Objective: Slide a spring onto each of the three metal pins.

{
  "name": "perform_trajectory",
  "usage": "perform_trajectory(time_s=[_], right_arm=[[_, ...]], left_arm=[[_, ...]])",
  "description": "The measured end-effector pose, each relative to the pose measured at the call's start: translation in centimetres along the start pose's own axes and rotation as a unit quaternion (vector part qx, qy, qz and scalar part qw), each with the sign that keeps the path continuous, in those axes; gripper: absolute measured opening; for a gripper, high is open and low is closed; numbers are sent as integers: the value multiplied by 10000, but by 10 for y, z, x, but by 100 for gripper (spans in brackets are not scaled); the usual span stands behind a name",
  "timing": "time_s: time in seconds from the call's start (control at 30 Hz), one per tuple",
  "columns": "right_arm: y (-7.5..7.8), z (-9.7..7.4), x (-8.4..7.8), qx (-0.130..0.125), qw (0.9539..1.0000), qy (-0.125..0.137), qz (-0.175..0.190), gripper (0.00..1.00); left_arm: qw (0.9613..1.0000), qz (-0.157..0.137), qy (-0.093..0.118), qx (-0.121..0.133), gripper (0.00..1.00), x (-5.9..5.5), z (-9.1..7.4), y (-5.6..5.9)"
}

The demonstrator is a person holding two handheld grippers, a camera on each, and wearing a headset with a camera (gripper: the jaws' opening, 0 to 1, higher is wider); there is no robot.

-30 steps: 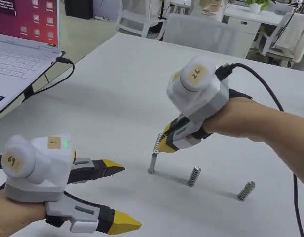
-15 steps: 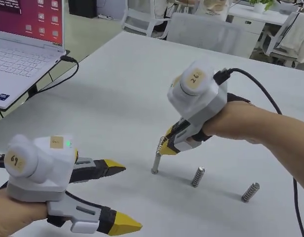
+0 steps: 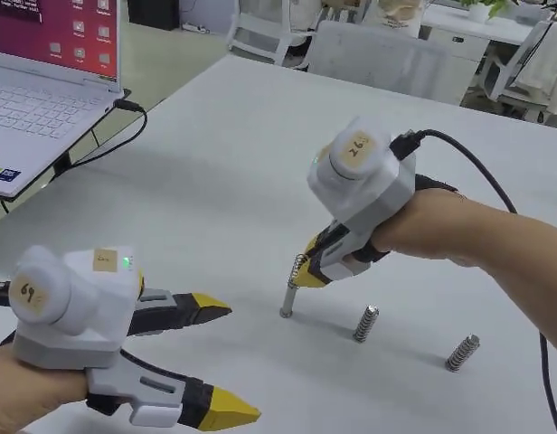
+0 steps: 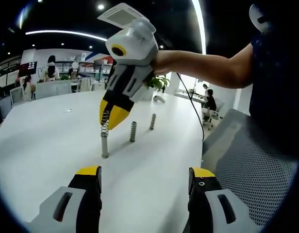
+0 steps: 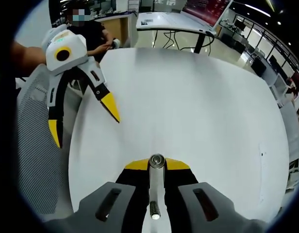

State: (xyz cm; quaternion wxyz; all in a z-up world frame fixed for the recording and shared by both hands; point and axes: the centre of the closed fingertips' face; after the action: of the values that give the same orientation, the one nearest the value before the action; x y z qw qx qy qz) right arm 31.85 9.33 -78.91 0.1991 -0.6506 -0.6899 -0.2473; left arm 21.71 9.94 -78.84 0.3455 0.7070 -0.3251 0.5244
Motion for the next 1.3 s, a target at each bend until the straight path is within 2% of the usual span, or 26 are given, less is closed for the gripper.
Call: perform_trajectory(time_s=[0.47,1.3], right_arm=[[0,13,-9,50,9999,-52,92,8],[-14,34,-27,170,9995,-214,137,8]], left_arm=[[10000,-16,-29,-20,67,-1,1,1],[10000,-47,-57,-7,64,-2,0,2]])
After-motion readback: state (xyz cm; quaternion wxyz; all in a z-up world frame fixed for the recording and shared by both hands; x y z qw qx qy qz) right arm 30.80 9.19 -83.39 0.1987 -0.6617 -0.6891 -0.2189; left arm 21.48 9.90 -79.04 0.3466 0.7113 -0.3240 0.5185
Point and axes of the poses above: the centre of the closed fingertips' face, and the gripper's own axes: z roughly forward along the fingers, y roughly to its right, x roughly out of its top, and after that the axes turned 8 degrees about y, right-handed
